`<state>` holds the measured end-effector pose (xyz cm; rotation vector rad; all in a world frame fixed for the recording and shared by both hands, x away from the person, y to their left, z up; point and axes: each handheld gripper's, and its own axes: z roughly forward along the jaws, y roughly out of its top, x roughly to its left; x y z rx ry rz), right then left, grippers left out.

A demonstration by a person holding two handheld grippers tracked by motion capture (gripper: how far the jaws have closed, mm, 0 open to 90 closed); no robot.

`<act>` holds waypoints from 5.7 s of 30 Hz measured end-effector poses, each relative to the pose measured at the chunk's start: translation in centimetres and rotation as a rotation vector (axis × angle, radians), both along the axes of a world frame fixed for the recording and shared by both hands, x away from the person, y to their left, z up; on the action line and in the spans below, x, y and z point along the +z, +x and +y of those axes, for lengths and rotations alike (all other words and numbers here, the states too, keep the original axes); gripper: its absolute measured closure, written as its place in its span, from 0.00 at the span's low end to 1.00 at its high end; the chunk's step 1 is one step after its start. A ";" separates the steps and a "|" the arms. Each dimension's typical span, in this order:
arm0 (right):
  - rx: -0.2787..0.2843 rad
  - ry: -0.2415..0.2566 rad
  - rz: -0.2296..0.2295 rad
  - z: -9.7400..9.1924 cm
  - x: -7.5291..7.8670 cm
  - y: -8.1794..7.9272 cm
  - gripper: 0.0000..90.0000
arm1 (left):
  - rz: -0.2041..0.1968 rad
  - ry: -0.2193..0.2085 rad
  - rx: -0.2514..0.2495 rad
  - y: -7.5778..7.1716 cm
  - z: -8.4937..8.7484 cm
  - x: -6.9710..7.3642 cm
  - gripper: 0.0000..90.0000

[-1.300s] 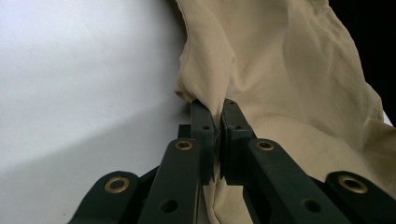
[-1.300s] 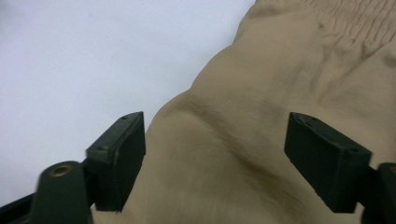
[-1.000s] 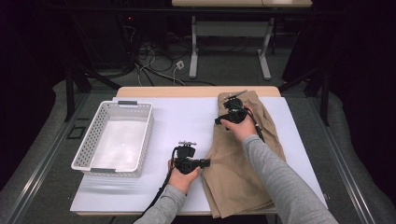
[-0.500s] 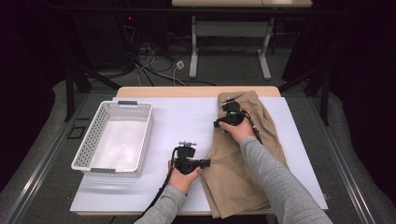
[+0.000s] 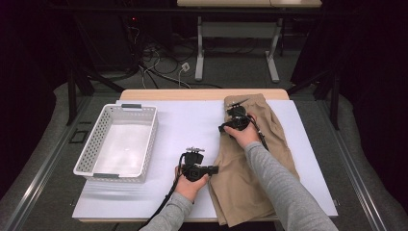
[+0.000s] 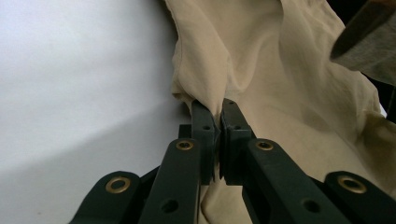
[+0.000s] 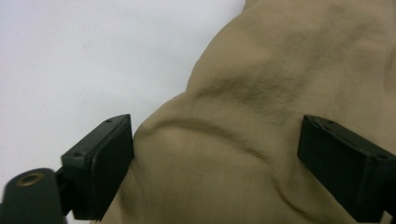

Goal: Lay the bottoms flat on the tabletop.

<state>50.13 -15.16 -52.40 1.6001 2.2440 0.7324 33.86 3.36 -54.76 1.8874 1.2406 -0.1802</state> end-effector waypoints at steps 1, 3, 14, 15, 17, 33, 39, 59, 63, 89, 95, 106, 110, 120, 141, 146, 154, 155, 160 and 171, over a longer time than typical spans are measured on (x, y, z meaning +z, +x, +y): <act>-0.003 -0.002 0.003 0.0 -0.2 0.1 0.09 | 0.000 0.001 -0.005 -0.1 -0.1 0.0 0.96; 0.004 -0.002 0.015 0.0 -0.5 0.1 0.09 | -0.002 -0.001 -0.009 -0.2 -0.2 0.1 0.97; -0.002 -0.043 0.028 0.6 -1.5 0.4 0.09 | -0.008 -0.011 -0.012 -0.2 -0.1 0.3 0.97; -0.003 -0.055 0.037 0.6 -1.5 0.4 0.09 | -0.008 -0.011 -0.012 -0.2 -0.2 0.3 0.97; -0.009 -0.056 0.037 0.7 -1.8 0.5 0.10 | -0.008 -0.013 -0.012 -0.2 -0.2 0.3 0.97; 0.024 -0.085 0.029 0.2 -1.6 0.3 0.53 | -0.017 -0.011 -0.012 -0.3 -0.5 0.4 0.97; 0.037 -0.077 0.002 0.0 -1.6 -0.2 0.83 | -0.025 -0.009 -0.026 -0.3 -1.2 0.7 0.97; 0.011 0.023 0.045 1.5 0.0 1.2 0.97 | -0.028 -0.031 0.035 0.8 2.1 2.2 0.97; 0.012 0.041 0.048 2.9 0.4 1.6 0.97 | -0.027 -0.027 0.060 1.0 3.8 2.6 0.97; 0.071 0.152 -0.017 8.2 1.3 2.4 0.87 | -0.066 0.014 0.180 0.7 9.3 4.0 0.97; 0.092 0.128 -0.051 7.5 2.1 1.9 0.68 | -0.060 0.027 0.189 0.7 9.5 3.8 0.97; 0.084 0.133 -0.108 3.7 4.0 0.5 0.57 | -0.053 0.043 0.219 0.7 10.3 4.5 0.97; 0.081 0.119 -0.117 2.0 4.1 0.2 0.55 | -0.043 0.063 0.209 0.5 10.3 4.4 0.97; 0.075 0.113 -0.120 -0.5 3.8 -0.2 0.51 | -0.030 0.097 0.205 -0.1 10.3 3.8 0.97; 0.117 0.086 -0.148 -1.1 4.1 -1.6 0.45 | -0.065 0.098 0.218 -0.4 10.2 4.2 0.86; 0.136 0.095 -0.139 -1.6 4.3 -1.9 0.43 | -0.073 0.078 0.224 -0.5 10.3 4.5 0.76; 0.174 0.036 -0.161 -2.6 4.3 -2.6 0.40 | -0.119 0.062 0.236 -0.4 10.4 4.8 0.59; 0.176 0.035 -0.162 -2.8 4.3 -2.7 0.40 | -0.121 0.059 0.237 -0.4 10.4 4.9 0.58; 0.168 0.051 -0.164 -3.4 4.2 -3.1 0.36 | -0.143 0.052 0.221 -0.1 9.9 4.6 0.49; 0.166 0.075 -0.174 -4.2 4.6 -3.9 0.30 | -0.160 0.026 0.182 1.3 7.9 5.0 0.36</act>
